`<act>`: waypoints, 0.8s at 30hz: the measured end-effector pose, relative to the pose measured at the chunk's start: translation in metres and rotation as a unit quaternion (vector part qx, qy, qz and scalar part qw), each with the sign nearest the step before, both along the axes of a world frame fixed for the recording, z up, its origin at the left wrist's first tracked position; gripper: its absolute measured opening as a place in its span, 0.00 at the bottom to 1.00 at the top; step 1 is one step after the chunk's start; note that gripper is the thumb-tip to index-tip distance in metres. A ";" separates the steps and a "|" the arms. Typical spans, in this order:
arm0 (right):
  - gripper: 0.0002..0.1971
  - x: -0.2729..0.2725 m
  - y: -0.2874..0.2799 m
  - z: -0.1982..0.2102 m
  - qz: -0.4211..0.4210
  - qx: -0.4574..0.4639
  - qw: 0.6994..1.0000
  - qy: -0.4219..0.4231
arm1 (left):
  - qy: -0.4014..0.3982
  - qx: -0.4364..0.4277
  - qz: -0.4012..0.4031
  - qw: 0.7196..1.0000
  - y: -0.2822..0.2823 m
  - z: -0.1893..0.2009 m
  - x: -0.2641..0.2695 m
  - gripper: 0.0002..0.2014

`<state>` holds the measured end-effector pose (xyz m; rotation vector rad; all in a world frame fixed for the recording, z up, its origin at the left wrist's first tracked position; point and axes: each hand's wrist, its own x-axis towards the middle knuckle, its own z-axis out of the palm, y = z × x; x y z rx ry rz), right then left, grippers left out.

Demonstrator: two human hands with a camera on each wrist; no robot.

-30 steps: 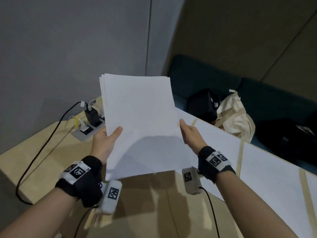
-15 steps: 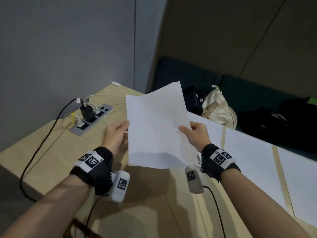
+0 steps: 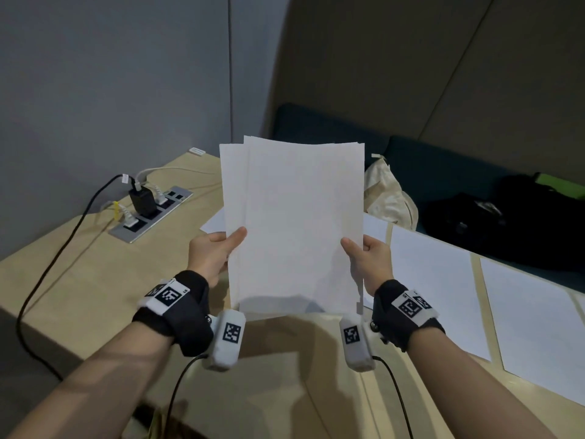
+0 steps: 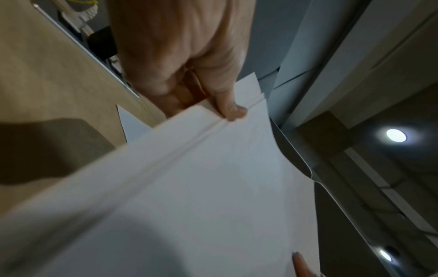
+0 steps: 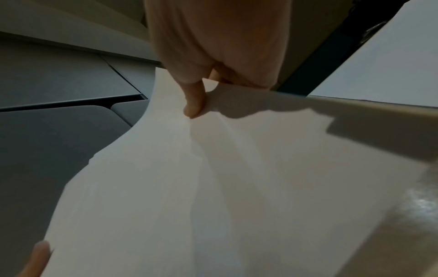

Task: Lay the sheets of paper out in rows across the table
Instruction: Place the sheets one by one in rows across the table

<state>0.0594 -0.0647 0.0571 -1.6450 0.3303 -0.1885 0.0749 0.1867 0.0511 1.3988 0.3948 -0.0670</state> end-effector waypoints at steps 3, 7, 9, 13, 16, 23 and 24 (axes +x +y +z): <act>0.06 -0.003 -0.005 -0.005 -0.016 0.001 1.000 0.012 | 0.005 -0.022 -0.035 0.999 -0.004 0.002 -0.008 0.08; 0.07 -0.006 -0.006 -0.009 -0.013 -0.006 1.000 0.017 | 0.007 0.023 -0.020 1.000 -0.001 -0.004 -0.010 0.16; 0.07 -0.009 -0.003 -0.008 -0.012 -0.006 1.000 0.017 | 0.008 0.033 -0.005 0.999 0.002 -0.008 -0.010 0.18; 0.08 -0.014 -0.003 -0.007 -0.026 0.002 1.000 0.006 | 0.029 0.069 0.027 0.997 0.024 -0.018 -0.007 0.22; 0.12 -0.017 -0.005 -0.008 -0.048 0.037 0.998 -0.002 | 0.059 0.102 0.010 0.993 0.056 -0.031 -0.006 0.23; 0.13 -0.022 0.002 -0.019 -0.075 0.034 0.996 0.019 | 0.111 0.299 -0.035 0.947 0.118 -0.062 -0.013 0.22; 0.13 -0.024 0.004 -0.022 -0.079 0.032 0.996 0.023 | 0.117 0.334 -0.034 0.934 0.124 -0.065 -0.015 0.22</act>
